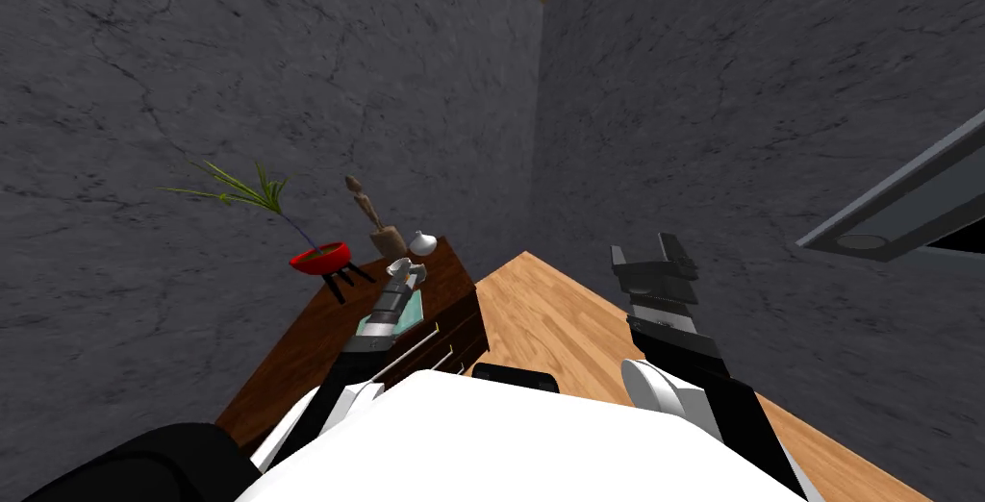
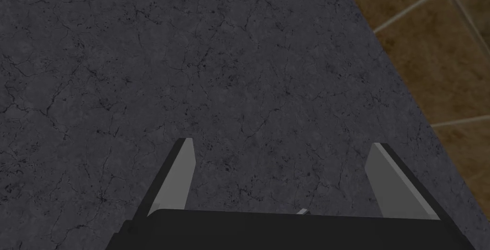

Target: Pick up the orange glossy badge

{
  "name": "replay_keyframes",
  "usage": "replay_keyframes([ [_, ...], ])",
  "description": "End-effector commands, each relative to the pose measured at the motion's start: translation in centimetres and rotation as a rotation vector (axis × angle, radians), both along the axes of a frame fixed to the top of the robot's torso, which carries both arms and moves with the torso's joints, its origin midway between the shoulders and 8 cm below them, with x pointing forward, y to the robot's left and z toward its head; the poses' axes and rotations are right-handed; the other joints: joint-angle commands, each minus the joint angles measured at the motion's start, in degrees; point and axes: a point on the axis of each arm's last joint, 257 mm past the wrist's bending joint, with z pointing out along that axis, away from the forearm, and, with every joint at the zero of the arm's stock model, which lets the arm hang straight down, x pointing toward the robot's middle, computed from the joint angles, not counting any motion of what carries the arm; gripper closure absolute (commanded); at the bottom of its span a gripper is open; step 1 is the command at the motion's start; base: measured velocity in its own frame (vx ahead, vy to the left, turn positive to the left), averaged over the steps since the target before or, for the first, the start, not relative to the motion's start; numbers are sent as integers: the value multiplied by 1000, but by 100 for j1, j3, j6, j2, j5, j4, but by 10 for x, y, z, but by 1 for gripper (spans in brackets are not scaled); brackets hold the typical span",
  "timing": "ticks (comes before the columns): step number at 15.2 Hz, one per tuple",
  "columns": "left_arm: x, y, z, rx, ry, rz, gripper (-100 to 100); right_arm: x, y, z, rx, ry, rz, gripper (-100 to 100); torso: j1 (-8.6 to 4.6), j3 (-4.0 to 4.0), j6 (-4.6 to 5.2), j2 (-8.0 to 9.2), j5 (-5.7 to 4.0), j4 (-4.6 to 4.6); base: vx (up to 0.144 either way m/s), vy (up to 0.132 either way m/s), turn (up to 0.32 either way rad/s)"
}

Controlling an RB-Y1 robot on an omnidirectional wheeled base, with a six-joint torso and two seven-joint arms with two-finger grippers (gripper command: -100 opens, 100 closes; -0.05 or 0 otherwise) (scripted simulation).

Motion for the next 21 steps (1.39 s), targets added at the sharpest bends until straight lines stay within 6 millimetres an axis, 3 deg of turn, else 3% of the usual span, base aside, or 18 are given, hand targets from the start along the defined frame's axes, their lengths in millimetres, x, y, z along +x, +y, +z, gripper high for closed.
replay_keyframes([
  [1, -7, 11, -13, 2, 57, 23, -100, 0, 0, 0, 0, 0, 0, 0, 0, 0, 0, 0, 0, 0, 19, -6, -173],
  [6, -31, 48, -47, 7, 231, 94, -100, 0, 0, 0, 0, 0, 0, 0, 0, -1, -1, -1, 0, 0, 23, -8, -220],
  [8, -36, 50, -54, 5, 258, 104, -100, 0, 0, 0, 0, 0, 0, 0, 0, 0, -1, 0, 0, 0, 16, -2, -103],
  [15, -86, 97, -94, 4, 502, 205, -100, 0, 0, 0, 0, 0, 0, 0, -1, -2, -1, -4, 0, -1, 27, -5, -214],
  [21, -126, 120, -120, -4, 669, 272, -100, 0, 0, 0, 0, 0, 0, 0, 0, -2, 1, -4, 0, -1, 26, 0, -168],
])
